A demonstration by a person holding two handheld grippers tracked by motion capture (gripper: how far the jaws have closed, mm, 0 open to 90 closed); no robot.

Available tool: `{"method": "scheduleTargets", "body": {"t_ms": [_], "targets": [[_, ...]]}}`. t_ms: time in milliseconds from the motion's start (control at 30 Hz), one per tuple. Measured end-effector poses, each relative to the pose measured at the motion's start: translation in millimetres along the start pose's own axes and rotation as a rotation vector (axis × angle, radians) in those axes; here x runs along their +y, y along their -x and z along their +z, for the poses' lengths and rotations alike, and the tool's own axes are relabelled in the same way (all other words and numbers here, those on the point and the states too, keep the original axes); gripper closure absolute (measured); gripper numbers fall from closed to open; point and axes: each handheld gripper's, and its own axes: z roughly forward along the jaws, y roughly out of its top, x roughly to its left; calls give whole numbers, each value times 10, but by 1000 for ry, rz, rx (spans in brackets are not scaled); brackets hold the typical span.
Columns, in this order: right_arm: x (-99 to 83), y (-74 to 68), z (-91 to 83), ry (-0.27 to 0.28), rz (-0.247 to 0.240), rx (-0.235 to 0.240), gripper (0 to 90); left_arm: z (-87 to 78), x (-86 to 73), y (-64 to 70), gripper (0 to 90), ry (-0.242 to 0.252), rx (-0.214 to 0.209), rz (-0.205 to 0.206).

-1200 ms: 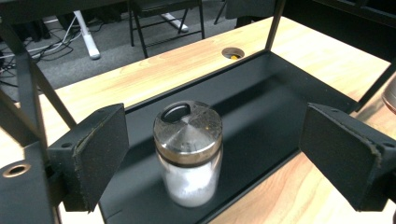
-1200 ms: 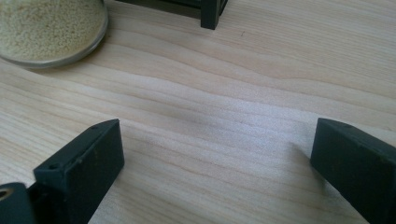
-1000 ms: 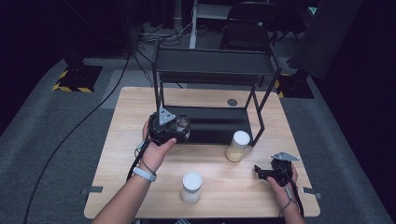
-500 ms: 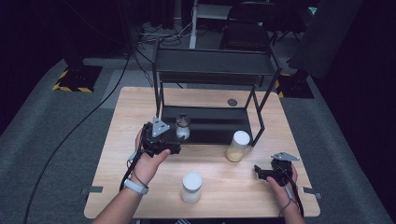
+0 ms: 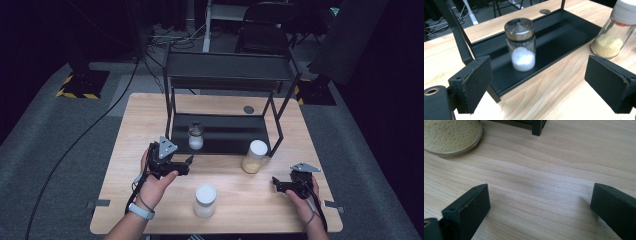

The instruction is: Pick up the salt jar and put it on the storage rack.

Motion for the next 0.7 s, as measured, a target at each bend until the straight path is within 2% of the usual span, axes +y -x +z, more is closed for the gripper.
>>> {"method": "scheduleTargets", "body": {"t_ms": [233, 533, 700], "targets": [[0, 0, 0, 0, 0, 0, 21, 18, -116, -10, 78, -28, 32, 2], [-1, 0, 0, 0, 0, 0, 21, 115, -306, -38, 78, -61, 33, -30], [-1, 0, 0, 0, 0, 0, 21, 157, -377, -41, 78, -85, 34, -35]]}}
